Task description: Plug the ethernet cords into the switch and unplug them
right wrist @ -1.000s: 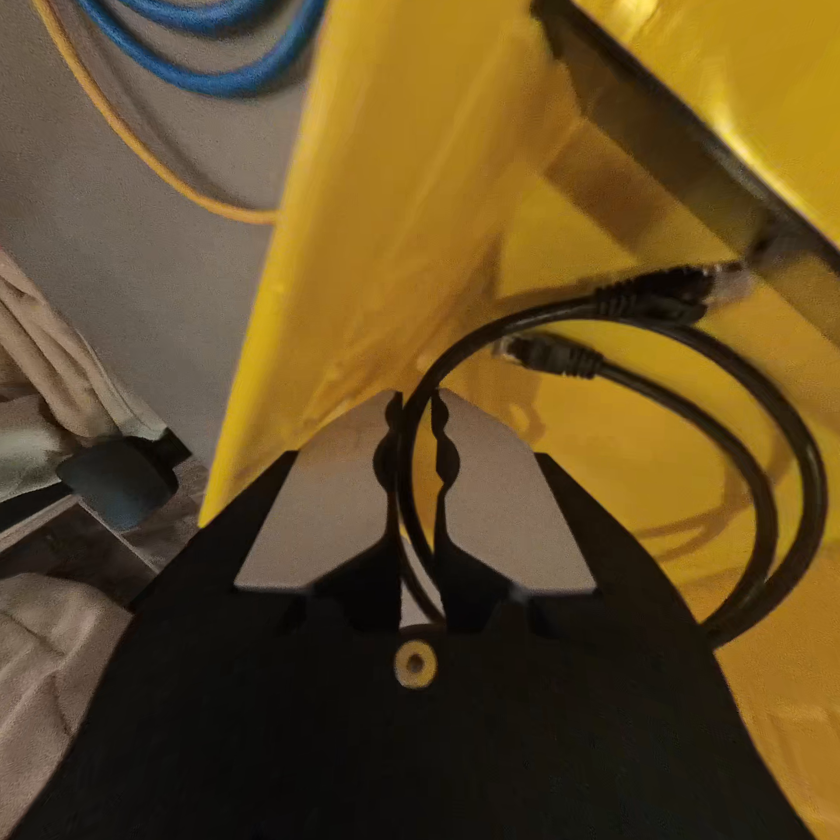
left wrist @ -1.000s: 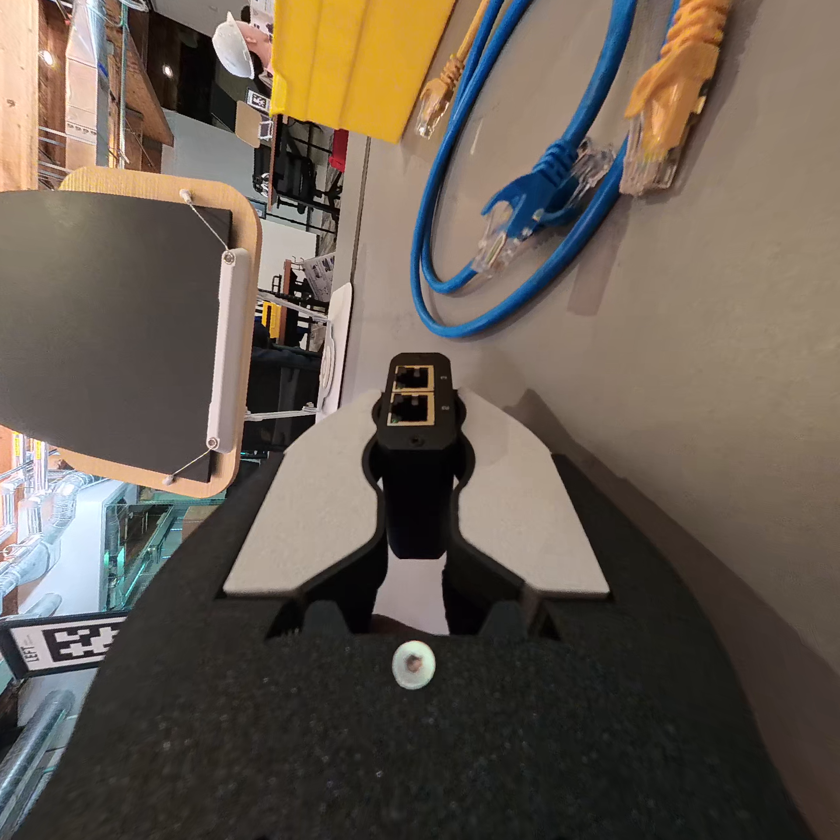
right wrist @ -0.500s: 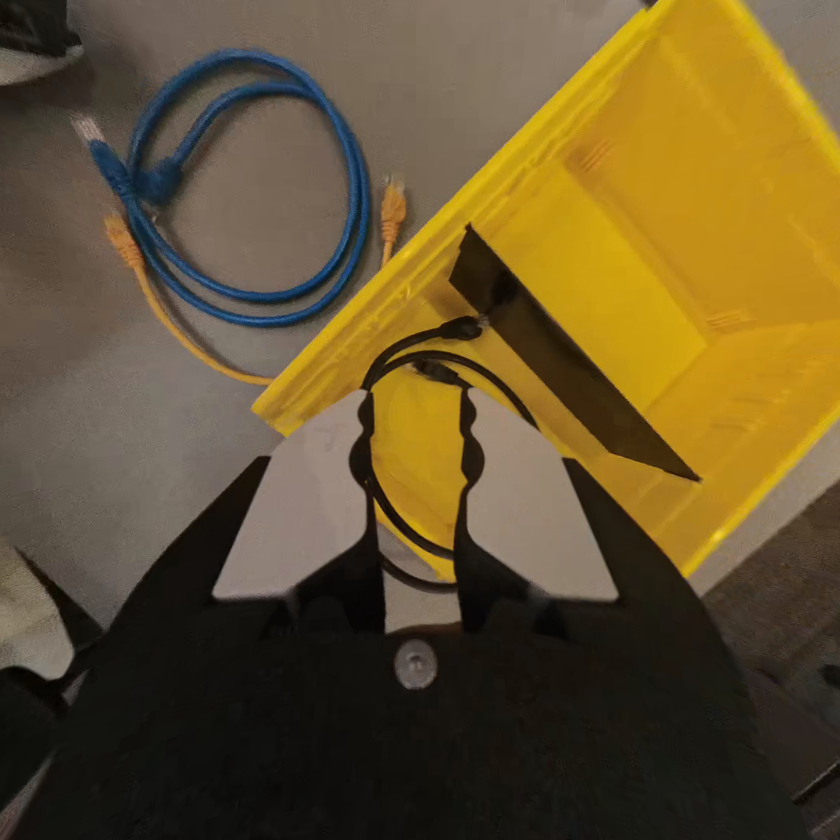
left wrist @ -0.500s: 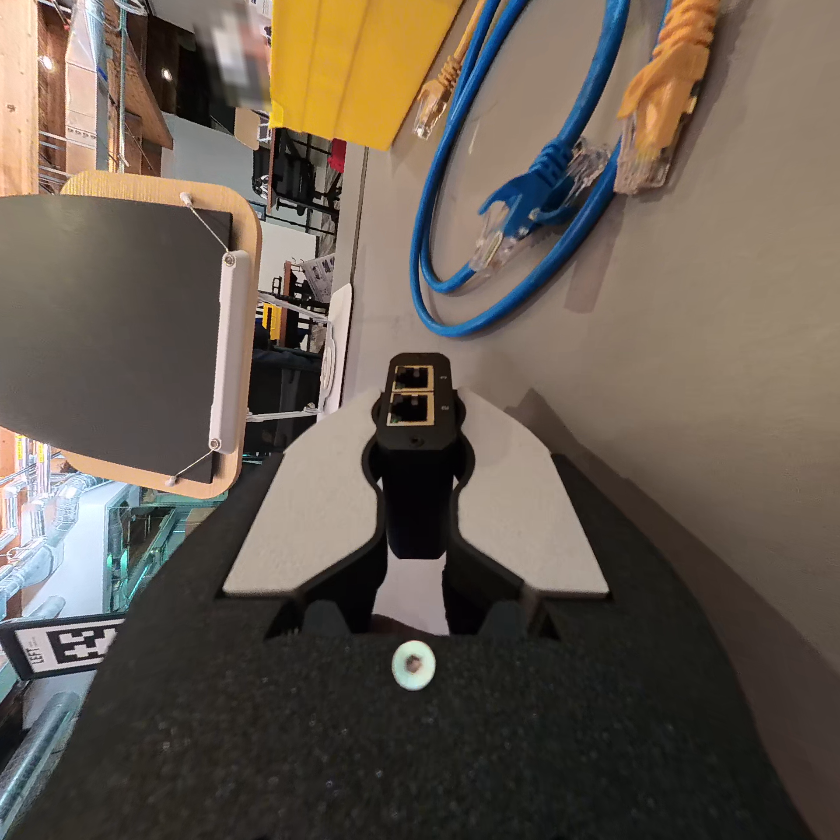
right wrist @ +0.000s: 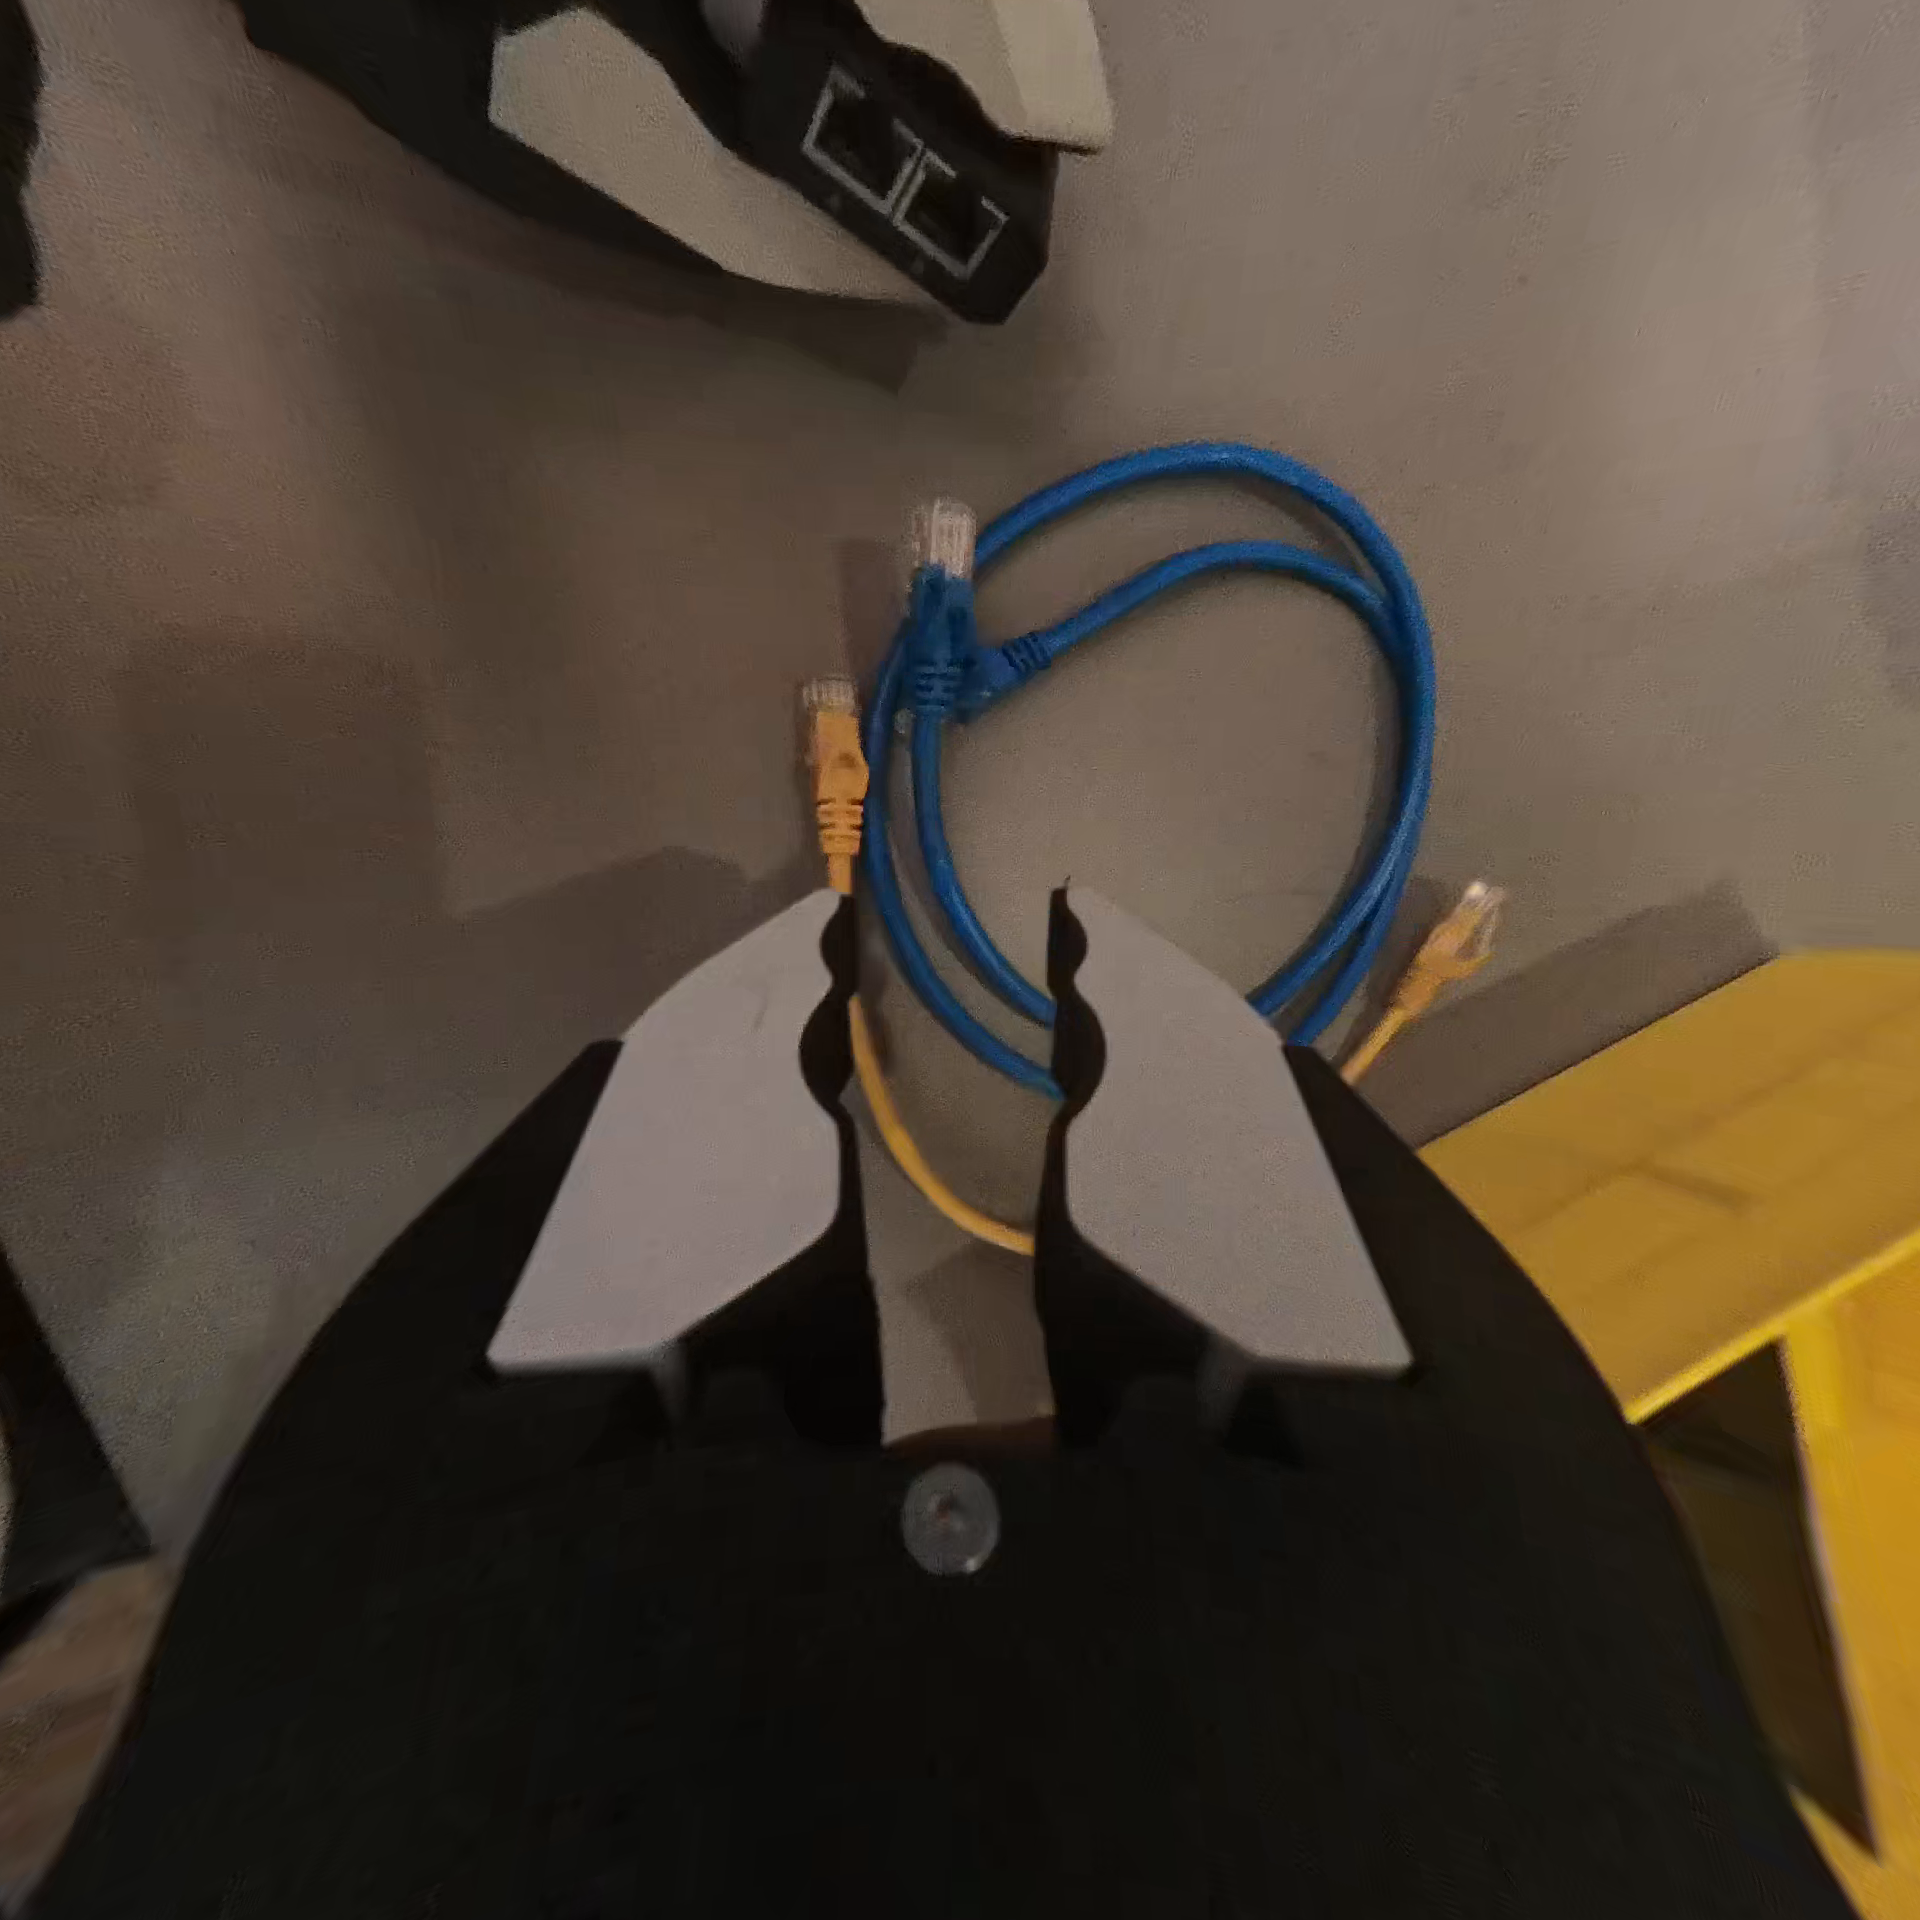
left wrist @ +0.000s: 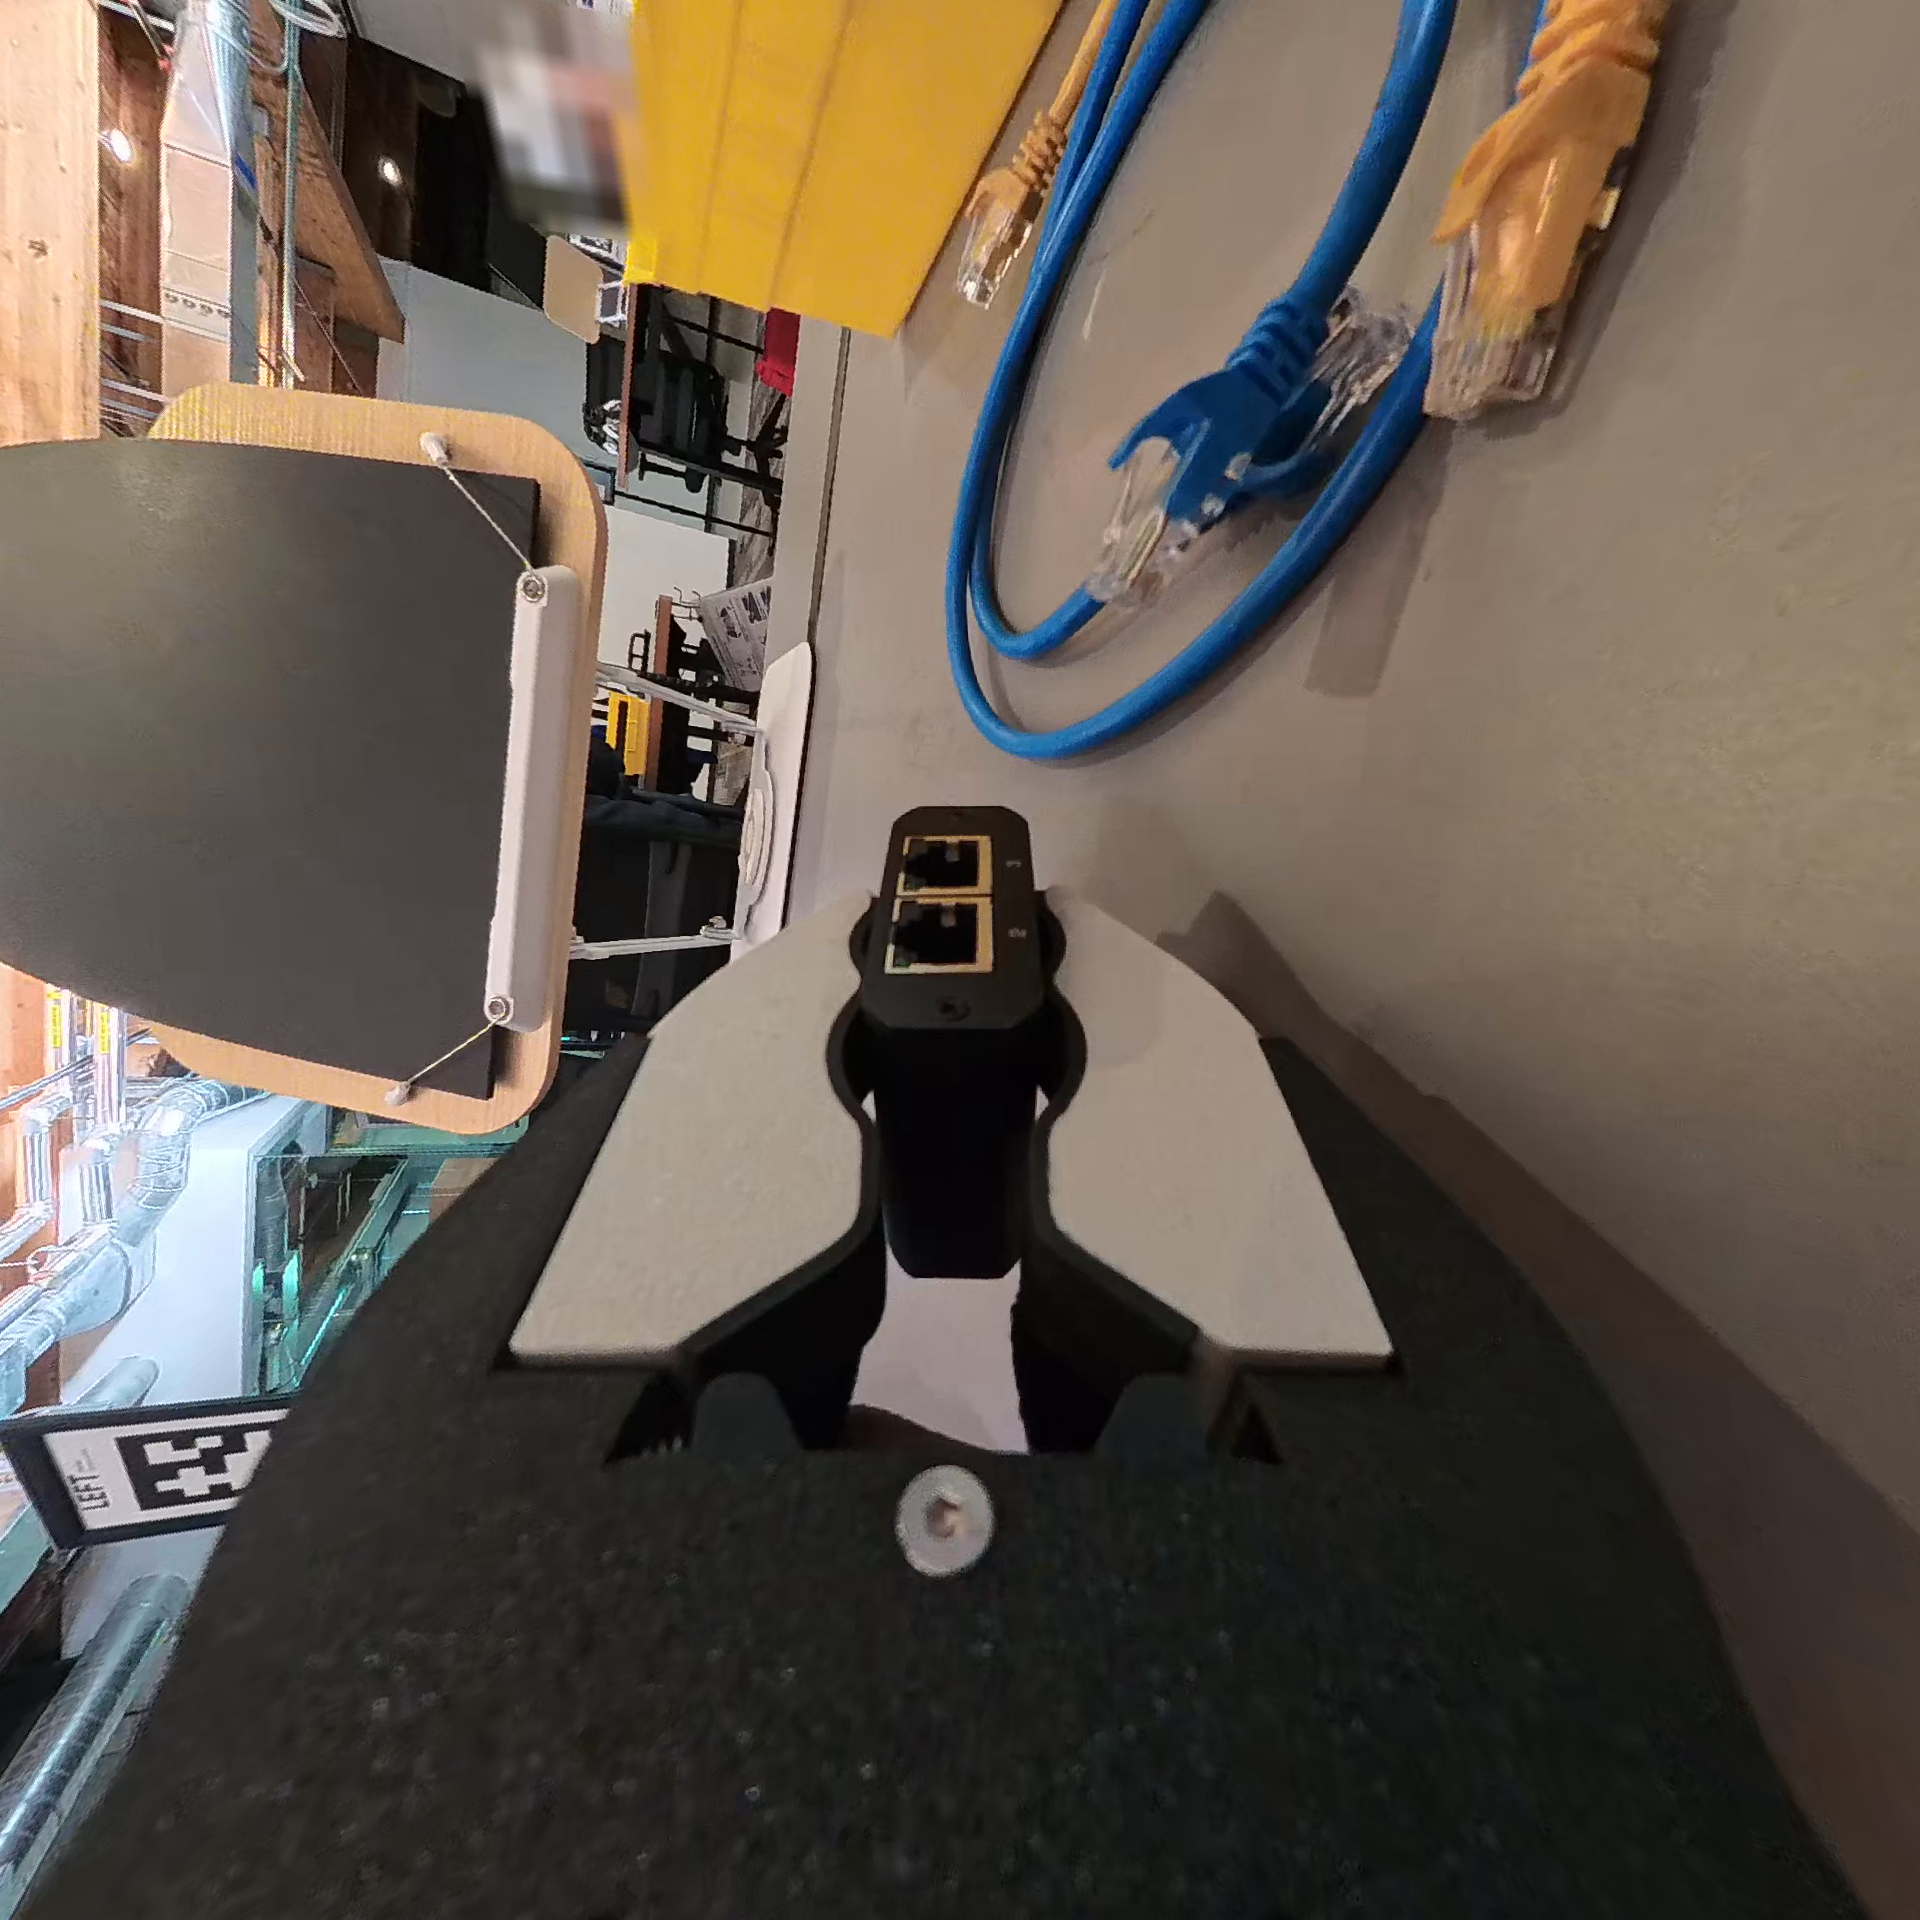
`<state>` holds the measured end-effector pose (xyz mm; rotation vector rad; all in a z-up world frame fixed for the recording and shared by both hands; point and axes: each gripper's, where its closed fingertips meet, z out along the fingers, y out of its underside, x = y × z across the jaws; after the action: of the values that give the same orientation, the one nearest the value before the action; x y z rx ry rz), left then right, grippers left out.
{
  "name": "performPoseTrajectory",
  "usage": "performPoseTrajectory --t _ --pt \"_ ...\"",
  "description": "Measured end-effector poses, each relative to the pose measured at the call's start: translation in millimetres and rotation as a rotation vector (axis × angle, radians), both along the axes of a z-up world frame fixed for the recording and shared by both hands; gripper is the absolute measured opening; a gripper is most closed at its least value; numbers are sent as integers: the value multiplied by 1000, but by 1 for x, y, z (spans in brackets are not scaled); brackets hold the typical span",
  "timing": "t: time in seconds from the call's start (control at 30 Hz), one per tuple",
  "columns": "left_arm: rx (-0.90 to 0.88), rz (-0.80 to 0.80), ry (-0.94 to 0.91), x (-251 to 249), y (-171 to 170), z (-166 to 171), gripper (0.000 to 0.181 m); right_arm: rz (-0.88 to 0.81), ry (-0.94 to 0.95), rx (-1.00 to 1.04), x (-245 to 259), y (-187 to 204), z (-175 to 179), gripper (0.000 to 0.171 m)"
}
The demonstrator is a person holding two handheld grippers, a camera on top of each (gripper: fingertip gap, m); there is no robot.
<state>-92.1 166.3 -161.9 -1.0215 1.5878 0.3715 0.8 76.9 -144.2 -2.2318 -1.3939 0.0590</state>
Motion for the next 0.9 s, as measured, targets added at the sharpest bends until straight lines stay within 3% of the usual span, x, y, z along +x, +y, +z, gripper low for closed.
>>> performPoseTrajectory --t 0.2,0.33,0.5,0.57,0.67,0.77,0.9 --pt "-4 8 10 -2 3 -2 25 318 -309 -201 22 3 -29 34" --pt "-20 18 15 -4 7 -4 25 375 -512 -240 38 12 -42 35" --pt "-18 14 25 -3 5 -6 25 435 -548 -362 30 2 -55 28" --pt "-14 16 25 -3 6 -5 26 434 -548 -357 29 5 -55 9" --pt "-20 19 28 -4 6 -6 26 452 -555 -276 24 10 -54 6" --pt "-16 19 30 -4 6 -6 25 451 -549 -177 18 16 -39 5" --pt "-15 22 29 -4 7 -5 25 408 -501 22 10 31 18 6"
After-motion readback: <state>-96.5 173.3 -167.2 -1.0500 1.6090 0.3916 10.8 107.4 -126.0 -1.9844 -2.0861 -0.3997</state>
